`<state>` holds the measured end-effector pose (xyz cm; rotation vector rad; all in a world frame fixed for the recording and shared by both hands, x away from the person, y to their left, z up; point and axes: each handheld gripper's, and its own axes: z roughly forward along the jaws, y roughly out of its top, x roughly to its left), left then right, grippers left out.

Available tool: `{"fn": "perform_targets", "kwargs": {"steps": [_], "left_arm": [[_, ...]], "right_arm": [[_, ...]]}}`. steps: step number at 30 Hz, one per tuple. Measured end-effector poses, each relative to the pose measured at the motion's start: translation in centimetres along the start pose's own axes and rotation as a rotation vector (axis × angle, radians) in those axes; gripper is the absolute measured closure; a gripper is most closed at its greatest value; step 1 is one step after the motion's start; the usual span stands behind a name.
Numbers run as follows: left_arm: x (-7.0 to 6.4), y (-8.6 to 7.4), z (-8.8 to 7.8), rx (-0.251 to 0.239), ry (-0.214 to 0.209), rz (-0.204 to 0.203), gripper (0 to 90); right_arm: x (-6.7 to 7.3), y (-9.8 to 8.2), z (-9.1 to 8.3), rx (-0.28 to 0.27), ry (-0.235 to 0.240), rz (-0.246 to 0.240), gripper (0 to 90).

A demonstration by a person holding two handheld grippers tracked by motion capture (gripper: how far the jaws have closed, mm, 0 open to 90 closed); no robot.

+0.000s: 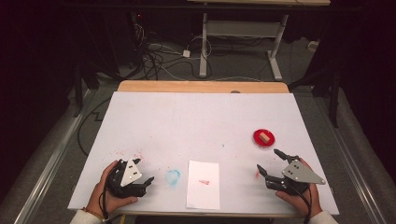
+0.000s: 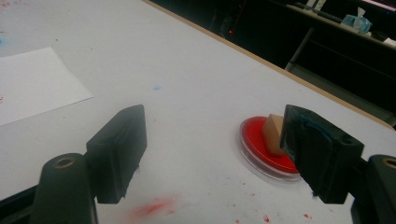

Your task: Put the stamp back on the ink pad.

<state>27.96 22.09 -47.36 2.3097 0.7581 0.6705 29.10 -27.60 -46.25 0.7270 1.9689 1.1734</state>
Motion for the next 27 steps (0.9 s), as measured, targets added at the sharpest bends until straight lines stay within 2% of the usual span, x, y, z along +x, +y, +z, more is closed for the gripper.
{"fn": "perform_targets", "kwargs": {"steps": [27], "left_arm": [[0.29,0.09,0.29,0.003,-0.001,-0.003,21.6]], "right_arm": [[-0.12,-0.23,0.41,0.019,0.011,0.002,23.8]]}}
